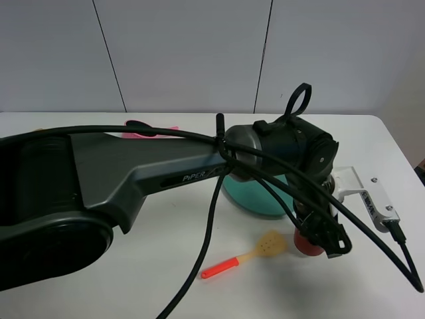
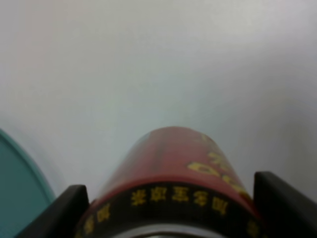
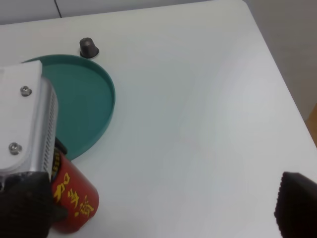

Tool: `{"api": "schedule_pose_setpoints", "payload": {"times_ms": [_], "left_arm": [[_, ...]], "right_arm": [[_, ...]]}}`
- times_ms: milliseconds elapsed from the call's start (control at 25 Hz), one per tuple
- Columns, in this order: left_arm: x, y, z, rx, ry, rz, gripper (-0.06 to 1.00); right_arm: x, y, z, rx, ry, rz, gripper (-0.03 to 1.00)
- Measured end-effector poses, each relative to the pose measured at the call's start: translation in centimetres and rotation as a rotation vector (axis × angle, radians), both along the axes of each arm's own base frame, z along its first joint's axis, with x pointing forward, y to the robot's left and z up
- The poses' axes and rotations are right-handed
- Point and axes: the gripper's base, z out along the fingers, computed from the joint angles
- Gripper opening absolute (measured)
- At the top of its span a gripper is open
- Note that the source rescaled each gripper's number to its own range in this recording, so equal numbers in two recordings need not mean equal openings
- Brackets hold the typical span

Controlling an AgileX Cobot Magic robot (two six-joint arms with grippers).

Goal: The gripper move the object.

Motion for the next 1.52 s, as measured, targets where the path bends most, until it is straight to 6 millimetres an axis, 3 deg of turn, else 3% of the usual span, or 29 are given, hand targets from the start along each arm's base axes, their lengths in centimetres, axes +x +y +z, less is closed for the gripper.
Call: {"api": "schedule_pose_setpoints", "payload": {"times_ms": [800, 880, 1000, 1080, 1200, 1360, 1520], "left_arm": [[0.4, -0.5, -1.3, -0.028, -0.031, 0.011, 0.03], [0.5, -0.6, -1.2, -0.039, -0.033, 0.014, 0.18], [0.5, -0.8, -1.1, -0.062, -0.025, 0.024, 0.59], [0.4, -0.8, -1.0, -0.071, -0.012, 0.037, 0.80], [0.4, -0.9, -1.0, -0.080, 0.013, 0.069, 0.91], [0.4, -0.9, -0.7, -0.088, 0.023, 0.089, 0.94], [0.3, -0.7, 1.3, -0.127, 0.038, 0.133, 1.00]], "right_arm": [[0.0, 0.0, 0.0, 0.000, 0.000, 0.000, 1.00], [0.0, 0.0, 0.0, 0.000, 0.000, 0.000, 1.00], [0.0, 0.0, 0.0, 0.000, 0.000, 0.000, 1.00], [0.0, 0.0, 0.0, 0.000, 0.000, 0.000, 1.00], [0.0, 0.0, 0.0, 0.000, 0.000, 0.000, 1.00], [0.0, 0.0, 0.0, 0.000, 0.000, 0.000, 1.00], [0.0, 0.0, 0.0, 0.000, 0.000, 0.000, 1.00]]}}
